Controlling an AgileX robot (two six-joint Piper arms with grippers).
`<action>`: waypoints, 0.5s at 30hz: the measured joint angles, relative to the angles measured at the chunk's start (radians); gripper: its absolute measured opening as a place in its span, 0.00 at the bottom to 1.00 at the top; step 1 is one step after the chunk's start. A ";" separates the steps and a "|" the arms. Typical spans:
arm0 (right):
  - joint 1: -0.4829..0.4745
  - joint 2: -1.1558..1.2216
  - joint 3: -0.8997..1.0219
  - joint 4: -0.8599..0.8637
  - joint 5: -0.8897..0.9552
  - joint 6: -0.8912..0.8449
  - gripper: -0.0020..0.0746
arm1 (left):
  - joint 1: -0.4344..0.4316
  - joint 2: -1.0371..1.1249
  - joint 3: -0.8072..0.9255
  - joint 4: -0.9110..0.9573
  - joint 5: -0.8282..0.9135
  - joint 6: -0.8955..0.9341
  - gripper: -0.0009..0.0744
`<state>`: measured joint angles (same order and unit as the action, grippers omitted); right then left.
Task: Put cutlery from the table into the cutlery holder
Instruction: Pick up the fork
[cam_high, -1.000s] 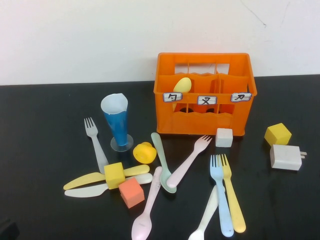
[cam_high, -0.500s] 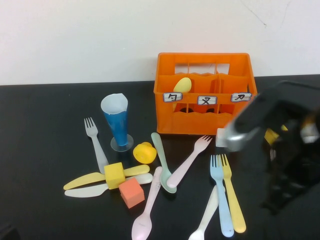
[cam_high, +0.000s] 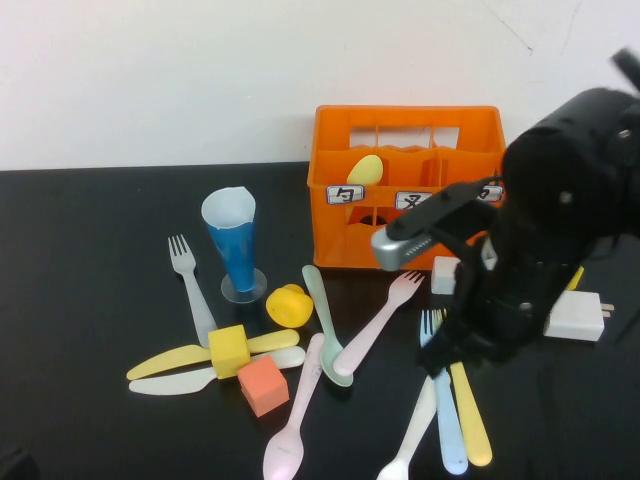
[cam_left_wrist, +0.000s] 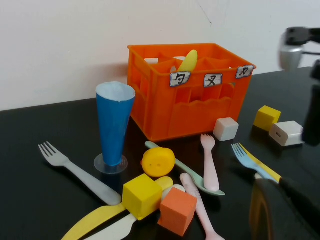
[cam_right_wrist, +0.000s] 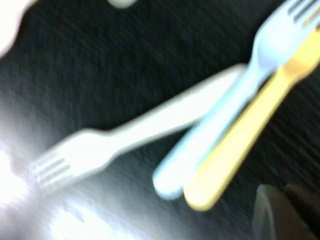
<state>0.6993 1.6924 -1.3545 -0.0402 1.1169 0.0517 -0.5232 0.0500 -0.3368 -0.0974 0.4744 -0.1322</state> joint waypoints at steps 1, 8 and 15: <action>-0.002 0.013 0.000 0.004 -0.024 0.021 0.09 | 0.000 0.000 0.000 0.000 0.000 0.000 0.01; -0.002 0.116 -0.002 0.023 -0.179 0.100 0.31 | 0.000 0.000 0.000 0.002 0.000 0.000 0.01; -0.002 0.212 -0.002 0.023 -0.202 0.109 0.36 | 0.000 0.000 0.000 0.005 0.029 0.000 0.01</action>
<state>0.6975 1.9041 -1.3562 -0.0169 0.9150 0.1605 -0.5232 0.0500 -0.3368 -0.0921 0.5037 -0.1322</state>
